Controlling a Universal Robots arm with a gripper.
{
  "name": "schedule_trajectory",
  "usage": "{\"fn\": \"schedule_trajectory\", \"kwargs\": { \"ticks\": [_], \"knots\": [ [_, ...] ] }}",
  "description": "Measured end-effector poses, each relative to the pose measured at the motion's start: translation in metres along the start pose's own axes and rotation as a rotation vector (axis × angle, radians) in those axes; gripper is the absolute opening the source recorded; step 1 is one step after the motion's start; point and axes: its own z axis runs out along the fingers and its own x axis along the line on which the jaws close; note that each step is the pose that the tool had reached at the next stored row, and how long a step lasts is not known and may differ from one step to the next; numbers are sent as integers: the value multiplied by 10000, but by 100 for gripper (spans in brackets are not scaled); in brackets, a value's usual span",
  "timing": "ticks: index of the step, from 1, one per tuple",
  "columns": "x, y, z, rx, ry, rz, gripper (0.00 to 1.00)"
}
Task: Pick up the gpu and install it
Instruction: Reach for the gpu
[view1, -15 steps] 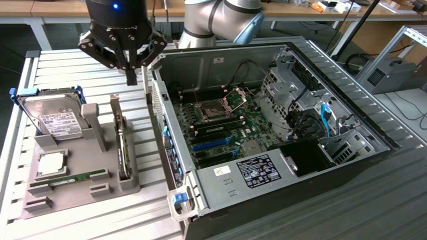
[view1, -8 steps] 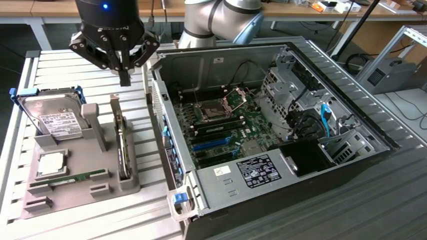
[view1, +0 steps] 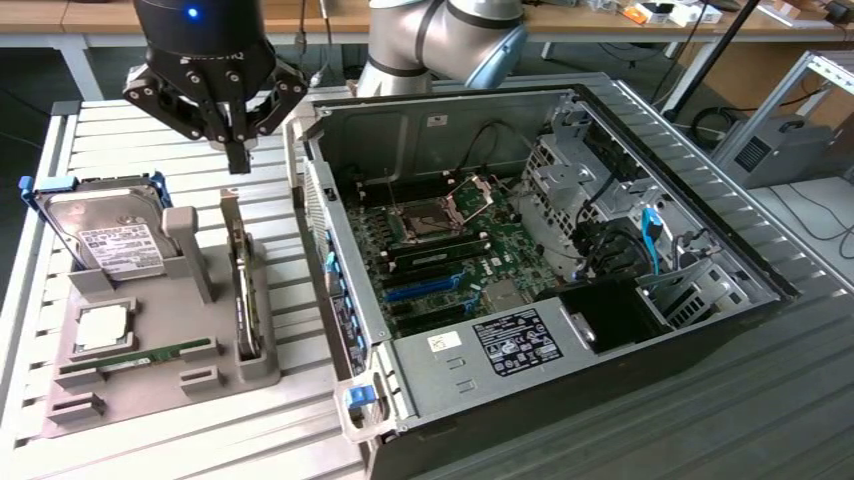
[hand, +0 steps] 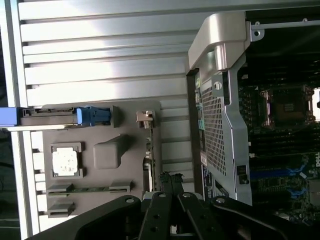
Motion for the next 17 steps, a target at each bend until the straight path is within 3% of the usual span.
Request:
{"fn": "schedule_trajectory", "kwargs": {
  "ticks": [17],
  "knots": [
    [152,-12,-3,0,0,0,11]
  ]
}}
